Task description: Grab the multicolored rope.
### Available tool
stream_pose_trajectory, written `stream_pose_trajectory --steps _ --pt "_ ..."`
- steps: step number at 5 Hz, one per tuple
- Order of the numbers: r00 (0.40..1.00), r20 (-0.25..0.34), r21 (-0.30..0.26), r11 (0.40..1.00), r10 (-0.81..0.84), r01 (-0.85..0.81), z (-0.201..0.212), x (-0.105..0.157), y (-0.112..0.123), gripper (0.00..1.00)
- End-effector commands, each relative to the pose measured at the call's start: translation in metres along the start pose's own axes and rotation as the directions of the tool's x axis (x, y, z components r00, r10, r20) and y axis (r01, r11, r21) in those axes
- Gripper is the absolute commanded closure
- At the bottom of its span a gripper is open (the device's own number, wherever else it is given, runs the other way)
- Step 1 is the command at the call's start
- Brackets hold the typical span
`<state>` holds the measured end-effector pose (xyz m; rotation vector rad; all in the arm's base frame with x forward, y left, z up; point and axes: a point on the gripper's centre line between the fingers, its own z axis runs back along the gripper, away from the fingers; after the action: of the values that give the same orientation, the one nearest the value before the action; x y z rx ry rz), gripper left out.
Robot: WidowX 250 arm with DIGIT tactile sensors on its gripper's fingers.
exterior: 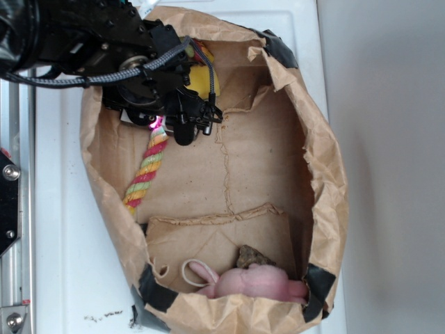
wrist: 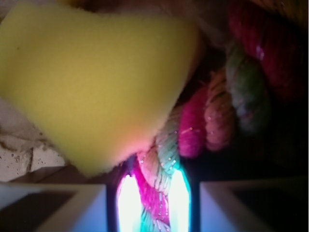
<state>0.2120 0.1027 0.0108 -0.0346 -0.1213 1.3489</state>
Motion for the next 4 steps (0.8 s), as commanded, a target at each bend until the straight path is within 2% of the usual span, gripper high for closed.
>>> stream_pose_trajectory --steps 1,2,4 --pt "0.973 0.011 -0.067 0.971 -0.230 0.231 0.034 0.013 -0.002 1.00" --pt "0.944 0.010 -0.147 0.933 -0.331 0.329 0.067 0.004 -0.013 1.00" --pt "0.918 0.000 -0.184 0.902 -0.398 0.391 0.091 -0.009 -0.023 1.00"
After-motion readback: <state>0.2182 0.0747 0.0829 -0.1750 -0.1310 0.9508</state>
